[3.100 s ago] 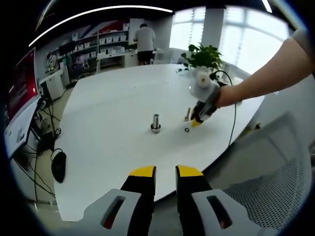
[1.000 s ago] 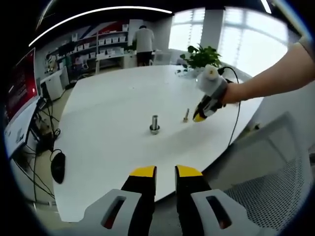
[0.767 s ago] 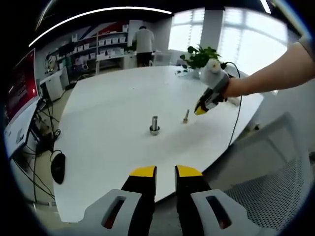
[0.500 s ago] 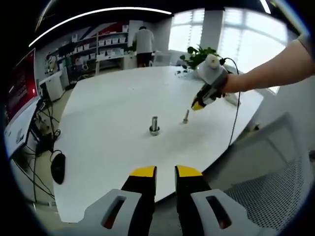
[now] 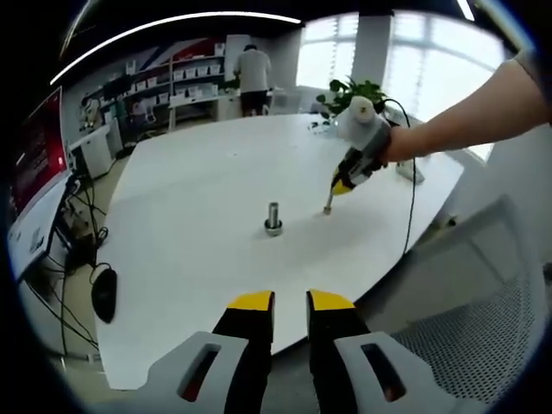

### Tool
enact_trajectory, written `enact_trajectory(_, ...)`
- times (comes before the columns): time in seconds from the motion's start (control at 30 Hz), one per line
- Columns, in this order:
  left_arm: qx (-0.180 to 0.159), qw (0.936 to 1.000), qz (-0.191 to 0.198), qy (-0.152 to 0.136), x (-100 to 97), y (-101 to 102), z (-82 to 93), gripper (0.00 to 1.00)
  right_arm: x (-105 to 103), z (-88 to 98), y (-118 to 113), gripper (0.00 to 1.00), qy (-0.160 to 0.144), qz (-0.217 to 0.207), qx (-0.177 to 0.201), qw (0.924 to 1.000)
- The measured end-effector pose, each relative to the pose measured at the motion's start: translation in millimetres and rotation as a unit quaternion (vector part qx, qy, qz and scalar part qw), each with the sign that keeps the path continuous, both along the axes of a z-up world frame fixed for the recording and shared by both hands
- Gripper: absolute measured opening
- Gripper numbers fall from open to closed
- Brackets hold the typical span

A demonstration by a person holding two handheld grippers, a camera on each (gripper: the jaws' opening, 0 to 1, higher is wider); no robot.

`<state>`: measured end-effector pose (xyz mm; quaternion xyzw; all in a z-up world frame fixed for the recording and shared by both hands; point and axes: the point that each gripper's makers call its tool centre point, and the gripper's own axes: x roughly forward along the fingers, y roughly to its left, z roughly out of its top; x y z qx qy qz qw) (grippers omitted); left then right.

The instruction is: Place the washer onto the threaded stud by aligning its center hole with the stud, sliding it down to the base, and recovering from edge contact or off-axis alignment until the washer reaches the visible bottom stop.

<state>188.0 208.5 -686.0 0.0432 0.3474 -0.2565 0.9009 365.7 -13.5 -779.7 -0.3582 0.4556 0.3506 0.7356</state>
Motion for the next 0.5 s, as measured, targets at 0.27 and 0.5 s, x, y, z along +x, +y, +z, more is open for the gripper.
enact_trajectory(0.27, 0.002, 1.0, -0.001, 0.002, -0.2, 0, -1.2, 0.12, 2, -5.3, 2, 0.13, 0.009, -0.001, 0.002, 1.0)
enact_trajectory(0.5, 0.006, 0.9999, -0.003, 0.012, -2.4, -1, -5.0, 0.12, 1, -15.7, 3, 0.09, 0.02, 0.008, 0.0, 0.9998)
